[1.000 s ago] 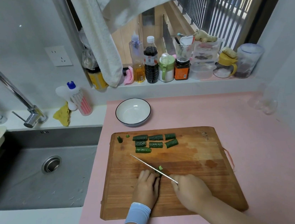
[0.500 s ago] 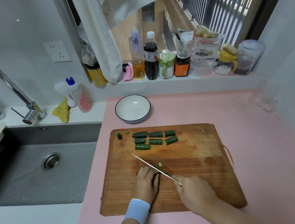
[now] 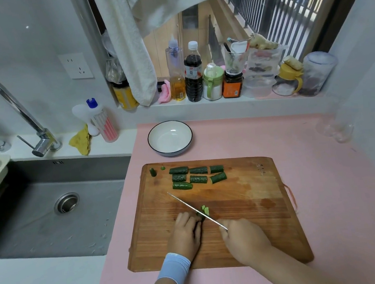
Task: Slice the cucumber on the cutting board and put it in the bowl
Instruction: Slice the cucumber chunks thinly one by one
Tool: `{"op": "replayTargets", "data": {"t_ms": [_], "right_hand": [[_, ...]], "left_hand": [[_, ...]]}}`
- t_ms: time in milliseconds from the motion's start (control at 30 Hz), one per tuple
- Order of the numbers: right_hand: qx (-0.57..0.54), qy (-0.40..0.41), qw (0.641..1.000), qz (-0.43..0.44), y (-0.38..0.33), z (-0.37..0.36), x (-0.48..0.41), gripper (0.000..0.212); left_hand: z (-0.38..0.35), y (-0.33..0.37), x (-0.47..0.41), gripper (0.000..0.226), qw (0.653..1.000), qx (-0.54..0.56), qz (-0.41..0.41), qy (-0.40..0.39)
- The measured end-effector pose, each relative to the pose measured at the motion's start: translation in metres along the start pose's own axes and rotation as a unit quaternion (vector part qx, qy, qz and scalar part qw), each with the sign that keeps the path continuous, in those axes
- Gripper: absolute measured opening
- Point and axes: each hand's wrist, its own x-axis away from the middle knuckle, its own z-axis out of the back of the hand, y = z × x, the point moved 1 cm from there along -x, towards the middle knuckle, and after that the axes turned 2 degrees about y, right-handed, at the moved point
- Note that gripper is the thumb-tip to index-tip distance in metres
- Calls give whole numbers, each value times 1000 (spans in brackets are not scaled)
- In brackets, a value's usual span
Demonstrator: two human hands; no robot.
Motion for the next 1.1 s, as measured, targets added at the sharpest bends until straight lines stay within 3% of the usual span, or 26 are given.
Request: {"op": "replayTargets", "data": {"t_ms": [200, 533, 1100], "right_hand": [[15, 22, 1000, 17, 5, 2, 15, 37], [5, 17, 1000, 22, 2, 1, 10, 23], [-3, 31, 999, 20, 4, -2, 12, 26]], "left_hand": [[-1, -1, 1, 9, 1000, 7, 4, 4], [-1, -1, -1, 10, 1000, 7, 5, -2], [2, 1, -2, 9, 1000, 27, -3, 7]]}}
